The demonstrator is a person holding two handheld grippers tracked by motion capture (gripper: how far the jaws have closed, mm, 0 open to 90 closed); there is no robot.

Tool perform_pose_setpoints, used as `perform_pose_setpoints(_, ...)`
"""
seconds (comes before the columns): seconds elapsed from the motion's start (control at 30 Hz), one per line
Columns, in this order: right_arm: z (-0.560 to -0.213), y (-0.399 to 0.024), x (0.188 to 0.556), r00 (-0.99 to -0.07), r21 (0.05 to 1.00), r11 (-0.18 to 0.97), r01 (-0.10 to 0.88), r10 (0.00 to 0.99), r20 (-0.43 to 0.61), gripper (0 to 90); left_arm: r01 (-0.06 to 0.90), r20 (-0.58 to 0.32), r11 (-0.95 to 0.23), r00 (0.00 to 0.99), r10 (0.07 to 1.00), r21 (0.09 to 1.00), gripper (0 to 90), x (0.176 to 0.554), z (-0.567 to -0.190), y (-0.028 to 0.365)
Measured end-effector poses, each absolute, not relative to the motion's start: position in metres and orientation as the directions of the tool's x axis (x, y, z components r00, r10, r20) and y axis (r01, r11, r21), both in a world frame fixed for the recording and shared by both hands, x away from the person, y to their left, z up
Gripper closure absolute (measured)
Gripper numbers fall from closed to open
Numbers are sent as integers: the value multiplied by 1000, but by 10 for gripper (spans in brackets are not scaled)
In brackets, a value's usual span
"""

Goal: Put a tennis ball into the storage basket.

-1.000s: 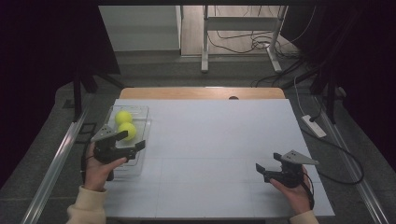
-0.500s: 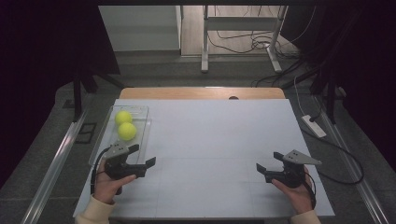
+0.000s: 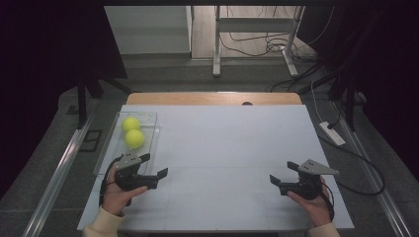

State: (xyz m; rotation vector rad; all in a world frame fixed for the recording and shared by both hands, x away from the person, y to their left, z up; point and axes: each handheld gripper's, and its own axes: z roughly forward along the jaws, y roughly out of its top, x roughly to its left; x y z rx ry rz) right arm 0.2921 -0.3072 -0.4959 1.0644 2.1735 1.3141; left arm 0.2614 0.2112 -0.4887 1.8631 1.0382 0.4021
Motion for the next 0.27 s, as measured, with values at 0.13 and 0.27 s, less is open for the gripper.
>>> perform_pose_setpoints(0.13,-496,-308,292,-637,873,267,408,769,63,120,493,-151,-202,586,796,846,123,262,-489,212)
perform_pose_setpoints(0.27,-496,-308,293,-637,873,264,410,768,67,120,495,-149,-208,589,795,844,122,263,-490,210)
